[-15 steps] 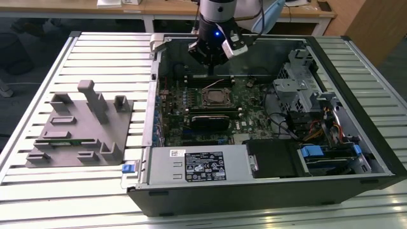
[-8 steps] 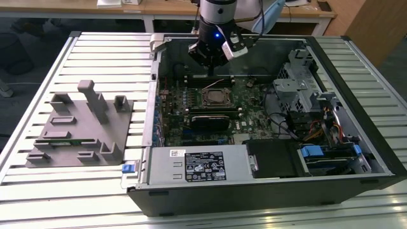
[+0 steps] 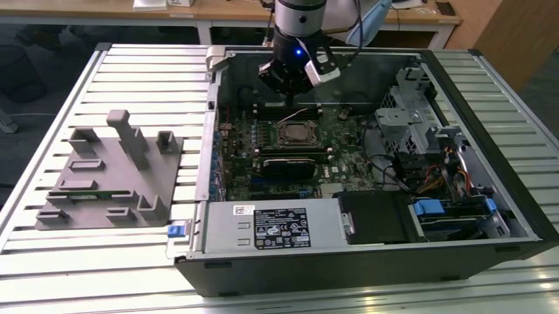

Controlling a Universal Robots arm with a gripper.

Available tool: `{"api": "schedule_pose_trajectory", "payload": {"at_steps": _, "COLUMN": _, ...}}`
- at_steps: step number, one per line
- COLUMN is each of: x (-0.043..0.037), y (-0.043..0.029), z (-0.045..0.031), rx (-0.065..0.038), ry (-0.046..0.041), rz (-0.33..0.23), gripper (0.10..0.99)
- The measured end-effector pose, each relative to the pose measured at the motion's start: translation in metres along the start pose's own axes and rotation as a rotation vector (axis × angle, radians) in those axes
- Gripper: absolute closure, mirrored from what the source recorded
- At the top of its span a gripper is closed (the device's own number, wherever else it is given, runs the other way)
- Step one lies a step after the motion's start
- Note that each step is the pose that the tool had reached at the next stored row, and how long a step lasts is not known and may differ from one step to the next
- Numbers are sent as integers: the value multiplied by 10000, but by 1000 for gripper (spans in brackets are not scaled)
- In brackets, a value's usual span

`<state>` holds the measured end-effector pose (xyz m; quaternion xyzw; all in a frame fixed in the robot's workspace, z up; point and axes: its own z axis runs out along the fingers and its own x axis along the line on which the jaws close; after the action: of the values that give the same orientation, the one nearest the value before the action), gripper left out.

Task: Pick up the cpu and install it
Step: 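Install the first cpu locking lever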

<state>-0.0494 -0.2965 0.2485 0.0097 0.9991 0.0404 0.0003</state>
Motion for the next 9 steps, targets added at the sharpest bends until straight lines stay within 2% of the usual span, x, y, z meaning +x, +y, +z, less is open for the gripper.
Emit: {"api": "schedule_pose_trajectory", "payload": {"at_steps": 9, "x": -30, "y": -1, "z": 22, "rx": -1, "ry": 0, "rz": -5, "gripper": 980}}
